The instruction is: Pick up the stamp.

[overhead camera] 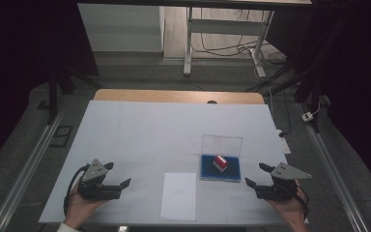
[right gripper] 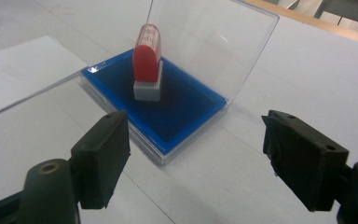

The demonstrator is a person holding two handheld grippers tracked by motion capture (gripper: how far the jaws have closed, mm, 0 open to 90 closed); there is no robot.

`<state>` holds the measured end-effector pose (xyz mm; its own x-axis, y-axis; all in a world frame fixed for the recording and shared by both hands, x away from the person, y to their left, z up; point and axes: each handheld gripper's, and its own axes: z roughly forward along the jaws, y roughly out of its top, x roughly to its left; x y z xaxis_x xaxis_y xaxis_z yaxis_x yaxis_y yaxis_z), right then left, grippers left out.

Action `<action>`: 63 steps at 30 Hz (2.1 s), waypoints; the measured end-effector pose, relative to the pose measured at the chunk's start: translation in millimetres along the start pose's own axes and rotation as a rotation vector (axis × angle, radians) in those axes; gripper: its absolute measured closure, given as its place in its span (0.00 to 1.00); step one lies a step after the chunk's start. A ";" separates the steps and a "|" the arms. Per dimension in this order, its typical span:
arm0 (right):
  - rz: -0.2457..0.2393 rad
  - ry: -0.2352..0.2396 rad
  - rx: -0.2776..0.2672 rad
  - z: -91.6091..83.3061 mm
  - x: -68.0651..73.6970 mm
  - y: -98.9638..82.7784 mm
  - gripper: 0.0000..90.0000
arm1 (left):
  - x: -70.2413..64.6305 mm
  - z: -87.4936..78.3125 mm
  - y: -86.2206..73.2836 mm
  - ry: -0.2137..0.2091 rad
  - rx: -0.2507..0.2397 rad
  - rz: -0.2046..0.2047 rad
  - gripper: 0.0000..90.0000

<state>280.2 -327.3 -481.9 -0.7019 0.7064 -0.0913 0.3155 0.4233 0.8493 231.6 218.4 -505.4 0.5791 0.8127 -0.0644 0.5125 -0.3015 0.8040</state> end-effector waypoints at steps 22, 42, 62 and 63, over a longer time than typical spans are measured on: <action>-0.018 0.060 0.080 6.4 7.9 66.9 0.28 | -3.6 2.9 3.9 0.001 -0.003 0.010 0.18; -0.067 0.148 0.131 43.7 31.1 117.6 0.30 | -2.9 8.5 3.0 0.003 0.029 0.012 0.18; -0.067 0.145 0.273 81.9 36.6 103.4 0.30 | -2.8 11.4 -1.0 0.005 0.057 0.019 0.18; -0.067 0.142 0.274 83.7 35.9 102.1 0.31 | -2.8 11.7 -1.3 0.004 0.059 0.018 0.18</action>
<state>340.7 -211.2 -442.1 -0.8032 0.5934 -0.0525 0.4119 0.6169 0.6706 236.7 210.7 -513.1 0.5858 0.8090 -0.0476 0.5387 -0.3448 0.7687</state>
